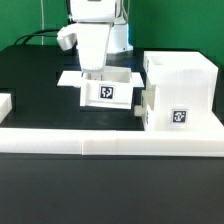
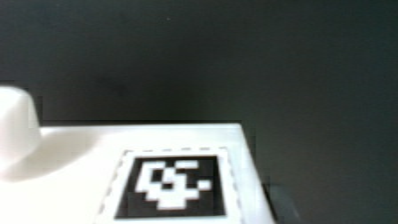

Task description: Assemble drawer

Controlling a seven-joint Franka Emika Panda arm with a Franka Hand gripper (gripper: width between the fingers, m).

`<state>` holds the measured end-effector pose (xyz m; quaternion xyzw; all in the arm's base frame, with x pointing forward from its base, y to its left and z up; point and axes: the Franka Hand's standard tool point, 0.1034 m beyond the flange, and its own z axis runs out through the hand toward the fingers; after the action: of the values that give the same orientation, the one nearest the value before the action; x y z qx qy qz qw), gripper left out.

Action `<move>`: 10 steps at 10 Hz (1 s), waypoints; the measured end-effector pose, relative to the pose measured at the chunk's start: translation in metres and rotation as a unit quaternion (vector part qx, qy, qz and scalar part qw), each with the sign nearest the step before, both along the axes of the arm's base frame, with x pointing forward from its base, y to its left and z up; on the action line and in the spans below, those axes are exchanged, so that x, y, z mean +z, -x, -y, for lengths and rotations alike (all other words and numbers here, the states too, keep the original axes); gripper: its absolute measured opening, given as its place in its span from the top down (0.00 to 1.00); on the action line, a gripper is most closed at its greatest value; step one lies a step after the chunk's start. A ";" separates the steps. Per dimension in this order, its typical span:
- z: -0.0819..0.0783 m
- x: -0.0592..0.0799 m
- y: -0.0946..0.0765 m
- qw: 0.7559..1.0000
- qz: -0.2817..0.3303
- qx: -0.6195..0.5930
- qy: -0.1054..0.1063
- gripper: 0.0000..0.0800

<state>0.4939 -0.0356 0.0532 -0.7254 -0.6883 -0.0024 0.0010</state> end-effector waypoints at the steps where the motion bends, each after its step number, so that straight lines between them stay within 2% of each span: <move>1: -0.003 0.002 -0.005 1.000 -0.001 -0.001 -0.001 0.95; 4: -0.018 0.008 -0.015 0.999 -0.004 -0.036 -0.003 0.95; 10: -0.022 0.010 -0.017 0.999 -0.010 -0.031 -0.003 0.95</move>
Offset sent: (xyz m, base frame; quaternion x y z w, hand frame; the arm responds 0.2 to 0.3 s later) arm 0.0148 0.0258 0.0082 0.0050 0.0075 0.0796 0.9968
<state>0.5111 -0.0139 0.0627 -0.7463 -0.6655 0.0029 0.0103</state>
